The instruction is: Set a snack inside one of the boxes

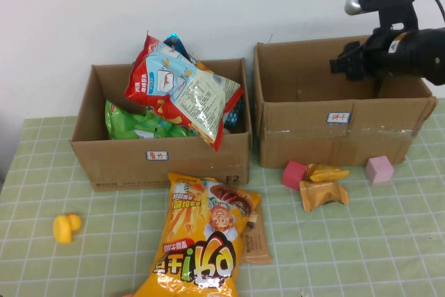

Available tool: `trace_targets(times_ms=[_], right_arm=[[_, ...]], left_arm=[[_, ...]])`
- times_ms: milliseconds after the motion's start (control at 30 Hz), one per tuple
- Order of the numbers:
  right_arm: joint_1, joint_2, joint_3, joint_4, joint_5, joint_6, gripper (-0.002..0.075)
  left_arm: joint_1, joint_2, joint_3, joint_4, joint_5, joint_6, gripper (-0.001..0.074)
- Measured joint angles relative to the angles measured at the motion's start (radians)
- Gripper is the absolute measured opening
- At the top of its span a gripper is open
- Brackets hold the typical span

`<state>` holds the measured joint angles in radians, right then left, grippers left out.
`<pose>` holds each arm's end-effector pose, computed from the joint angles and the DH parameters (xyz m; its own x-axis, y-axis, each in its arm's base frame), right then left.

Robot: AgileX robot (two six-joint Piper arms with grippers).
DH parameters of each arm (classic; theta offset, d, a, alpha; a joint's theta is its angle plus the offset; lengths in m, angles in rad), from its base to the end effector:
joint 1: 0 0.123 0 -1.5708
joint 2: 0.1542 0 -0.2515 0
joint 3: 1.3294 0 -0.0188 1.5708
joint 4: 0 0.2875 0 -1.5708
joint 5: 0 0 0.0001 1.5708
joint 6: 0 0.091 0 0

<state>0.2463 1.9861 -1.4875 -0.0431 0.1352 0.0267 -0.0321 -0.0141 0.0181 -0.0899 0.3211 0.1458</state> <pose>0.4698 0.1176 0.1897 -0.5001 -0.1422 -0.8542 -0.2470 0.9689 -0.0167 0.1242 -0.0066 0.1793 -0.2303 0.0678 -0.9707 0.0737 0.9959 0.0521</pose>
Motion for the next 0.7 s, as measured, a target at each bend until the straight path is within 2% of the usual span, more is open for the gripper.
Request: trace_targets(times_ms=[67,167,233,400,433,567,700], right_arm=[[0.000,-0.004,-0.003,0.000,0.015,0.015,0.0452],[0.000,-0.035,-0.005,0.000,0.116,0.020,0.0445],[0.000,-0.070,-0.005,0.000,0.215,0.007,0.0394],[0.000,-0.167,-0.007,0.000,0.450,-0.124,0.0100],[0.000,-0.178,-0.007,0.000,0.483,-0.142,0.0071],[0.000,-0.223,0.014,0.051,0.562,-0.177,0.0013],[0.025,-0.307,0.177,0.206,0.493,-0.263,0.0001]], left_arm=[[0.000,0.000,0.000,0.000,0.000,0.000,-0.0003],[0.000,0.000,0.000,0.000,0.000,0.000,-0.0003],[0.000,0.000,0.000,0.000,0.000,0.000,-0.0003],[0.000,0.000,0.000,0.000,0.002,0.000,-0.0003],[0.000,0.000,0.000,0.000,0.002,0.000,-0.0003],[0.000,0.000,0.000,0.000,0.002,0.000,-0.0003],[0.000,0.000,0.000,0.000,0.002,0.000,-0.0003]])
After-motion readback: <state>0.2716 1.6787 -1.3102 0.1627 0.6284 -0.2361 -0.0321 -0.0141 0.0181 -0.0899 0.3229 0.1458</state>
